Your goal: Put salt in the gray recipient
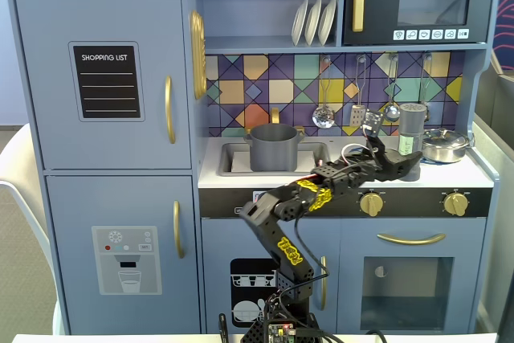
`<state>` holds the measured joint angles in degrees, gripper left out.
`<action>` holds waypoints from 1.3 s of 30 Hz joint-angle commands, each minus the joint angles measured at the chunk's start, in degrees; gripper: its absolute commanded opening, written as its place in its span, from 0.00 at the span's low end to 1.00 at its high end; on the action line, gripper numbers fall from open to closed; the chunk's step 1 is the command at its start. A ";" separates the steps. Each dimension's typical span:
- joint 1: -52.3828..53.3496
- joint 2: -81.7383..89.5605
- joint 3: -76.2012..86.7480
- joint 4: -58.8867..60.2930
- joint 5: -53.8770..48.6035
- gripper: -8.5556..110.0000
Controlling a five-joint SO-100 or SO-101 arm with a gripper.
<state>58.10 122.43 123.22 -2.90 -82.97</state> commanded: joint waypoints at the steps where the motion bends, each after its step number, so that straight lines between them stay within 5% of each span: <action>1: -0.97 -4.48 -6.50 -5.27 -0.26 0.62; 23: -5.36 -29.79 -32.96 -8.79 -5.01 0.50; 26: -5.89 -30.76 -34.37 -8.53 -7.29 0.41; 31: -7.21 -30.06 -34.37 -8.44 -10.37 0.07; 39: -8.00 -20.57 -33.31 -2.55 -0.97 0.07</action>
<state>51.15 92.99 93.34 -8.09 -89.21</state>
